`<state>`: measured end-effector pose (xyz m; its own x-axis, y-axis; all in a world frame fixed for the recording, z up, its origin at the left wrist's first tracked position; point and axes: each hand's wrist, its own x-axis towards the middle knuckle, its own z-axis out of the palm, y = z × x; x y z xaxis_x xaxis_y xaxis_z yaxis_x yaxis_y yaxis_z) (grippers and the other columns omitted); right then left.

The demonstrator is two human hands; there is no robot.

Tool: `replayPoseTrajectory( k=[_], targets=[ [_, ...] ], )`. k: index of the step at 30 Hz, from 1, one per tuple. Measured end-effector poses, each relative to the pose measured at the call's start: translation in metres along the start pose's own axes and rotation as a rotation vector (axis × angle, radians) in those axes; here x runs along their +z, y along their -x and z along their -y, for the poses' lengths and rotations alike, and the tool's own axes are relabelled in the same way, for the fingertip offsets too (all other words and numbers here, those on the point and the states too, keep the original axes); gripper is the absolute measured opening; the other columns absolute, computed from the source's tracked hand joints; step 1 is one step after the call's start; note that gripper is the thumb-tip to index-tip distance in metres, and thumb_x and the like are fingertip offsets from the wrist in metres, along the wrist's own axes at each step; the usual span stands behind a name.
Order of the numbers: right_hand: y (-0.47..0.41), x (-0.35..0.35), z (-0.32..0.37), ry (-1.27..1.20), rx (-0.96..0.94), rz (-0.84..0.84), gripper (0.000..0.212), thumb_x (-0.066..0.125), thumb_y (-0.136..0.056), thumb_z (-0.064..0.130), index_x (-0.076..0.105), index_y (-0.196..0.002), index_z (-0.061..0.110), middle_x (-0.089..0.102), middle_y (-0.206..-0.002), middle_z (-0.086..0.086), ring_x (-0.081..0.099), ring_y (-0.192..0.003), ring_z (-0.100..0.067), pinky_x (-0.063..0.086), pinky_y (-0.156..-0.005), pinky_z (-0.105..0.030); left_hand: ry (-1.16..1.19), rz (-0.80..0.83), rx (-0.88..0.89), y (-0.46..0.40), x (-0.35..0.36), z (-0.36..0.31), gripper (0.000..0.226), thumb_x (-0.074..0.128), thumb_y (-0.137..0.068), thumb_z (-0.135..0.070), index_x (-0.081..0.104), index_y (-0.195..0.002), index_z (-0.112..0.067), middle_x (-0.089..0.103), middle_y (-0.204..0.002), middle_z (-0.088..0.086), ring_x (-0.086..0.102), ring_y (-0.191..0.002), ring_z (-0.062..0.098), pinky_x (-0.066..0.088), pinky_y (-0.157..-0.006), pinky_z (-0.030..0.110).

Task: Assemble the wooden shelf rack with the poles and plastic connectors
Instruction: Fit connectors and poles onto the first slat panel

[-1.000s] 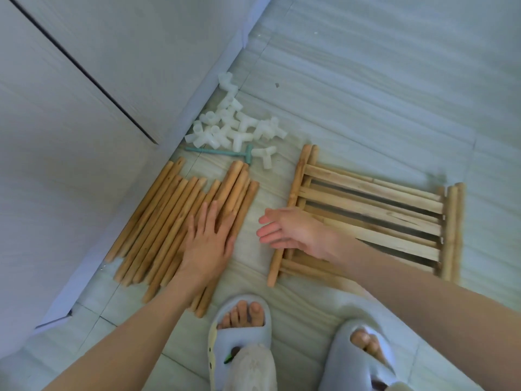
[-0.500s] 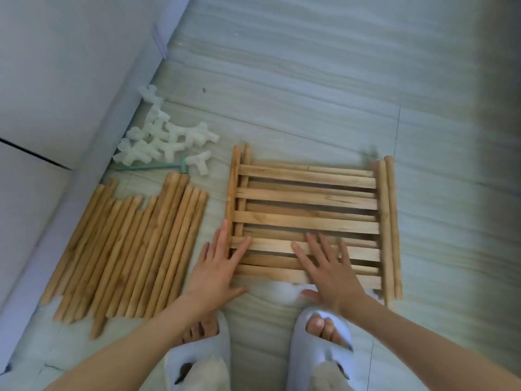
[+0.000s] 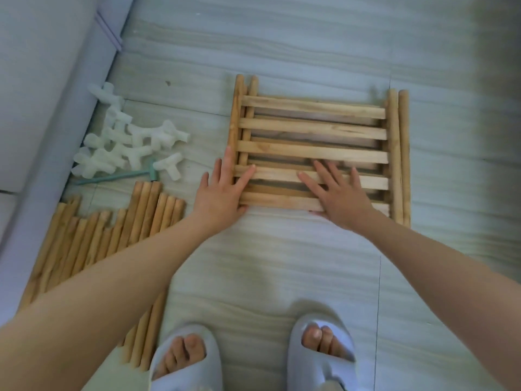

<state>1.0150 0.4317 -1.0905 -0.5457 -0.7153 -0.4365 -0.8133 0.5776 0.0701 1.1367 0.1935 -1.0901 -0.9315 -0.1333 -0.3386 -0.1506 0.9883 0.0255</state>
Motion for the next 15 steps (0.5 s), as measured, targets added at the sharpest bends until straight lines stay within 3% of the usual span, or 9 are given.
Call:
replayPoseTrajectory(
  k=[6,11,15],
  targets=[
    [-0.021,-0.020,0.000,-0.127,0.287,-0.050,0.073,0.038,-0.094,0.051,-0.006,-0.148,0.031,-0.017,-0.156,-0.007,-0.008,-0.144,-0.031,0.008,-0.110,-0.061,0.336,0.036,-0.063,-0.038,-0.025,0.002,0.078,0.054,-0.091,-0.037,0.005,-0.150,-0.025,-0.019,-0.155,0.016,-0.008,-0.144,0.032,0.013,-0.116,0.044],
    [-0.013,-0.010,0.021,-0.084,0.222,-0.138,0.042,0.046,-0.096,0.023,0.034,-0.135,0.012,0.010,-0.155,-0.011,0.020,-0.139,-0.028,0.014,-0.113,-0.048,0.447,0.001,-0.029,0.002,-0.002,-0.010,0.074,0.051,-0.093,-0.025,0.004,-0.151,-0.021,-0.021,-0.155,0.011,0.006,-0.145,0.028,0.020,-0.115,0.036],
    [-0.020,-0.022,0.010,-0.113,0.144,-0.160,0.028,0.048,-0.095,0.019,0.045,-0.121,0.007,0.025,-0.144,-0.015,0.034,-0.125,-0.031,0.032,-0.101,-0.043,0.748,-0.047,-0.059,0.020,-0.002,-0.006,0.071,0.048,-0.096,-0.018,0.004,-0.151,-0.017,0.002,-0.159,0.004,0.026,-0.140,0.019,0.026,-0.109,0.023]
  ],
)
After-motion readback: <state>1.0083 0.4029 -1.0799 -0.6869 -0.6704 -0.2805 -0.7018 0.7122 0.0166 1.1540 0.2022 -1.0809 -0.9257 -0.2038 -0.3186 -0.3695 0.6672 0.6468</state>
